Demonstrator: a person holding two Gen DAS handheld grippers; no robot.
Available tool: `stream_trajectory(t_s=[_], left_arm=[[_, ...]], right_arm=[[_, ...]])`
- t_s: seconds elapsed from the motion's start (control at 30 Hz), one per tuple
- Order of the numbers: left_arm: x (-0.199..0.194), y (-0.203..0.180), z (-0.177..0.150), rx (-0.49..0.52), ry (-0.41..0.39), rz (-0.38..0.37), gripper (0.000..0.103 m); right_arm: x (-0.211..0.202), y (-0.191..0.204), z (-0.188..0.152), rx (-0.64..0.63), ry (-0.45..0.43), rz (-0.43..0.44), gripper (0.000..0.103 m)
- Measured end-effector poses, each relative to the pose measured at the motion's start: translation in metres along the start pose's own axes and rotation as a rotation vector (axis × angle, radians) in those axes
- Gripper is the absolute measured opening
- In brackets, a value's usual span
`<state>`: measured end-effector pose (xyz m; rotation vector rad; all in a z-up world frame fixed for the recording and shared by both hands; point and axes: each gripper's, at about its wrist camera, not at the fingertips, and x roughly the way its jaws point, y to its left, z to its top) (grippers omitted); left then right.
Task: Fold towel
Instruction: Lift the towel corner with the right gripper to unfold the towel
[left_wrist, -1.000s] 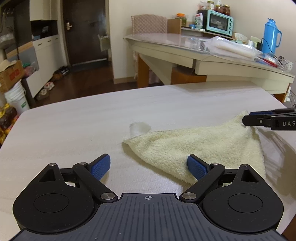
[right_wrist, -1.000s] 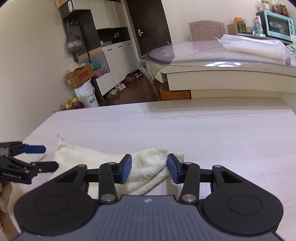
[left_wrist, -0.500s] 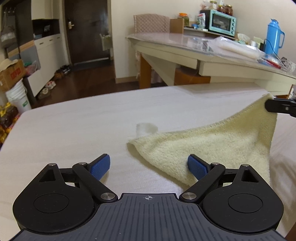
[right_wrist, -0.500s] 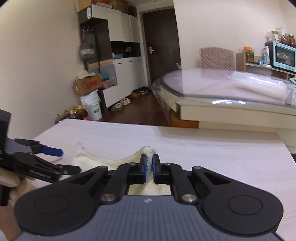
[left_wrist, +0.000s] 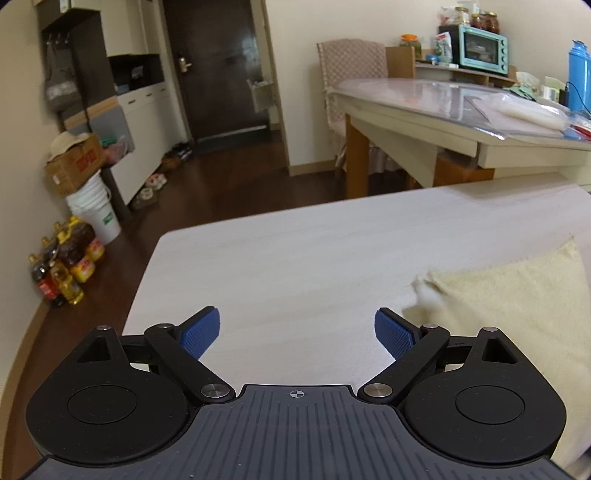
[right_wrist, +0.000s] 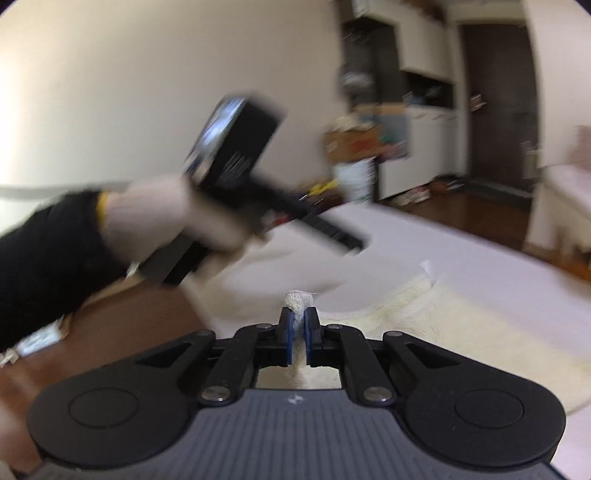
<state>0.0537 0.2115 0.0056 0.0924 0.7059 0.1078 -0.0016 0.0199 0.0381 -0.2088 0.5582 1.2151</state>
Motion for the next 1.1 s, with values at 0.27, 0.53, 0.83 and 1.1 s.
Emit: stream_trajectory(t_s=[0.27,0.53,0.83,1.1], left_arm=[[0.012,-0.012,0.001,0.102,0.002,-0.150,0.094],[0.043,-0.046,0.018,0.290,0.036,-0.271,0.091],[0.053,-0.052,0.008,0.293,0.093,-0.247,0.091],[0.054,-0.044,0.008,0.184,0.140,-0.220,0.094]], right_arm=[[-0.020,-0.023,0.017,-0.069,-0.028,-0.052,0.028],[-0.011,-0.107,0.050,-0.258,0.049,-0.194,0.030],[0.053,-0.147,0.084,-0.440,0.189,-0.107,0.031],[0.094,-0.159,0.079,-0.570,0.310,0.036,0.032]])
